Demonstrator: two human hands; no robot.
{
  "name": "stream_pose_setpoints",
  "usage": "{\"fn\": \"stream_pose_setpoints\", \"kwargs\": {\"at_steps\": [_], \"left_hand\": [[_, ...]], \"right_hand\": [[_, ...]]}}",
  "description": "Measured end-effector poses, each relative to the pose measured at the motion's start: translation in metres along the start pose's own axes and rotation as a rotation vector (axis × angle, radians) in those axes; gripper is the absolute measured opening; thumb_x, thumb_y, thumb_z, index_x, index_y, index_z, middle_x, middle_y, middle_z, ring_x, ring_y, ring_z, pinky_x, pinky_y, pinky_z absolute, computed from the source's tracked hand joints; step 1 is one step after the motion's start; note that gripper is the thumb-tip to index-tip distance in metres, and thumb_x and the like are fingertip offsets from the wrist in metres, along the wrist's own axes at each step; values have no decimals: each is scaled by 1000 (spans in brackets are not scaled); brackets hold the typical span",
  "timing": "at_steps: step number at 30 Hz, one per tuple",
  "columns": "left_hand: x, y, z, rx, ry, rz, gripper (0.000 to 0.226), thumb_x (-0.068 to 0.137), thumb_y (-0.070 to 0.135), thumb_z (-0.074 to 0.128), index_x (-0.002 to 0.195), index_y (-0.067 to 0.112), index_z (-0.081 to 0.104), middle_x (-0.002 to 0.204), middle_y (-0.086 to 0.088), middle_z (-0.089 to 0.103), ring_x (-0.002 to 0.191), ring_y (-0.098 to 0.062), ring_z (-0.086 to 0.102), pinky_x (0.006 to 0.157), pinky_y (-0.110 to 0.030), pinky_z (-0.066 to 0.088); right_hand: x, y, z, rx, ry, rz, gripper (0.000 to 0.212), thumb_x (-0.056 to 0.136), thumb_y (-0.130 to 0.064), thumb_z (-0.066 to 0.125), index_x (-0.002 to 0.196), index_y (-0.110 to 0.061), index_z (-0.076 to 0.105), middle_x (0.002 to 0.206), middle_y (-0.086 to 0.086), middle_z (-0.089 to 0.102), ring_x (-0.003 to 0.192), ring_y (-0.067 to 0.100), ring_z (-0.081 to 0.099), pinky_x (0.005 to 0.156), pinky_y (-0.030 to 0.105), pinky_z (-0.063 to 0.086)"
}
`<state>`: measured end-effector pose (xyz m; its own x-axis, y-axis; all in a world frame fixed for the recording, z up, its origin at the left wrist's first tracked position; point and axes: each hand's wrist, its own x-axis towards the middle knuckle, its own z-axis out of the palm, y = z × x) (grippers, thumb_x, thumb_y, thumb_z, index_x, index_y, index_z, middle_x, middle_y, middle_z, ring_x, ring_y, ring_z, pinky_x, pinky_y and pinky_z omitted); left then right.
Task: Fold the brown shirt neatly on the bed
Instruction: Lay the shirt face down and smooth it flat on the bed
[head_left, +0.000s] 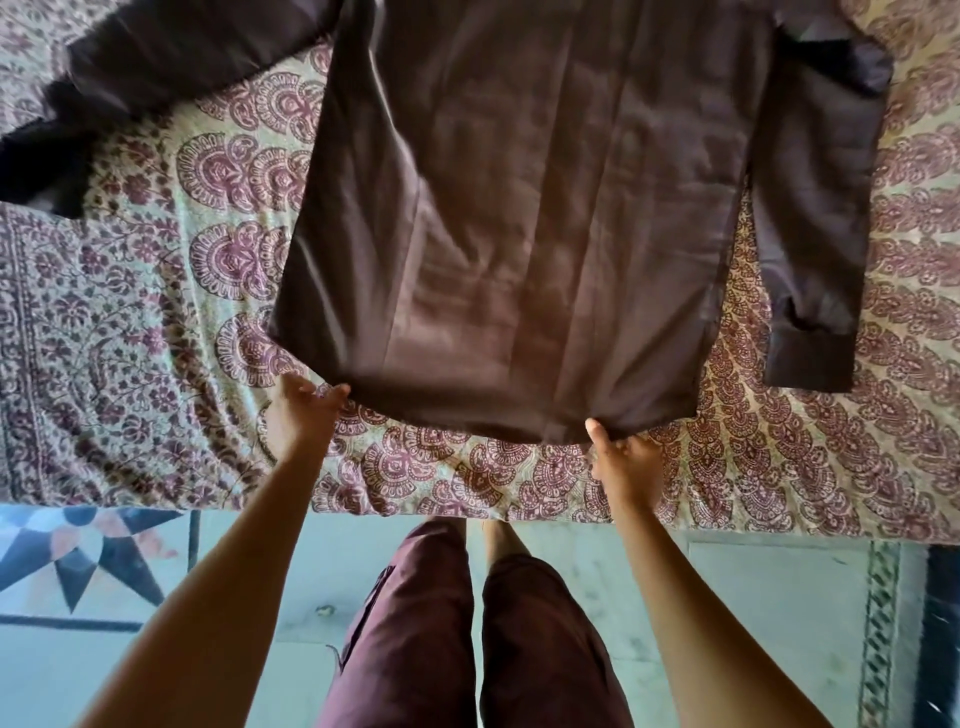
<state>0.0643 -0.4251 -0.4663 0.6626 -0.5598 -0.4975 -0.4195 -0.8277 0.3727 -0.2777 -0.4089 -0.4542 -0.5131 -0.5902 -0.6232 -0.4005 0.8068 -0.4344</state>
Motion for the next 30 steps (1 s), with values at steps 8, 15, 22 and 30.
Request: {"fn": "stream_pose_setpoints", "kwargs": {"at_steps": [8,15,22,30], "left_hand": [[-46,-2,22,535,-55,1080,19,79,22,52,95,14,58,95,-9,60,78,-26,59,69,-36,50],[-31,15,24,609,-146,1310,15,72,8,56,82,13,66,81,-3,65,69,-21,64,54,-31,54],[-11,60,-2,401,-47,1268,15,84,24,48,85,15,60,66,-5,62,46,-24,57,37,-26,42],[29,141,0,579,218,1385,12,77,13,57,84,18,65,91,-5,68,68,-28,62,57,-33,44]], "right_hand": [[-30,3,39,-611,-52,-1237,19,71,-10,69,87,-13,59,85,3,60,72,21,59,59,30,49],[-7,-29,41,-660,-228,-1175,23,66,-5,72,87,-8,64,91,8,59,75,26,61,56,35,54],[11,-75,12,-205,-287,-813,5,84,-18,60,87,-15,56,72,3,67,66,25,65,56,35,47],[46,-133,7,-275,271,-1016,27,72,5,49,87,-12,65,92,5,67,85,32,60,74,32,36]]}}
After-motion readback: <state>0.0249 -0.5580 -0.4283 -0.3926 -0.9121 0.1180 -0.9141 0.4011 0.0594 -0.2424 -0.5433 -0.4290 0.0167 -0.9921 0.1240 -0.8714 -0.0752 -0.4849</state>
